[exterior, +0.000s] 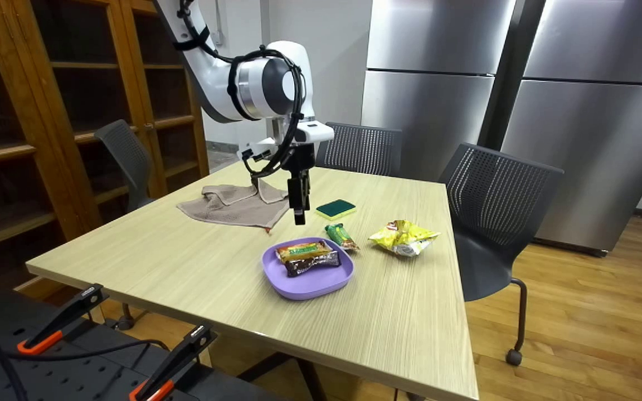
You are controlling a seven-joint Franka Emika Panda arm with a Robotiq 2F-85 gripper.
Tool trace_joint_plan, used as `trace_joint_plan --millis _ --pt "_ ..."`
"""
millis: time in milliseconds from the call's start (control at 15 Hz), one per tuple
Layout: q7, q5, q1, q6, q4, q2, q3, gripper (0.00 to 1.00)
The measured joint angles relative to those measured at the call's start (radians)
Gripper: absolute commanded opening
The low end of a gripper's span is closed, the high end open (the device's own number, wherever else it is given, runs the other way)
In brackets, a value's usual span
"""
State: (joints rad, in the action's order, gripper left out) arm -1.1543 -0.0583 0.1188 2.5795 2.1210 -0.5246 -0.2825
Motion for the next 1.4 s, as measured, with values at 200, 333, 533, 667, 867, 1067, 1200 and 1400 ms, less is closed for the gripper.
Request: trace_joint_plan --millis 200,333,533,667,867,1067,1200,1400 --pt "0.0 0.0 0.0 0.0 -0.002 -0.002 0.0 1.0" --pt "-0.001 0.0 0.0 0.0 -0.003 -0.002 0.0 1.0" --pt "-0.001 0.0 0.0 0.001 -0.002 -0.003 0.0 1.0" --pt "-0.001 0.0 0.002 0.0 -0.002 -0.004 0.0 1.0" --pt "-0.001 -0.001 0.003 0.0 -0.002 -0.004 0.0 1.0" --pt "0.004 -0.006 0.002 -0.001 -0.002 -0.004 0.0 1.0" --pt "0.012 -0.016 0.0 0.0 -0.002 -0.004 -0.001 1.0" --pt "0.027 -0.024 -0.003 0.0 -0.005 -0.004 -0.004 1.0"
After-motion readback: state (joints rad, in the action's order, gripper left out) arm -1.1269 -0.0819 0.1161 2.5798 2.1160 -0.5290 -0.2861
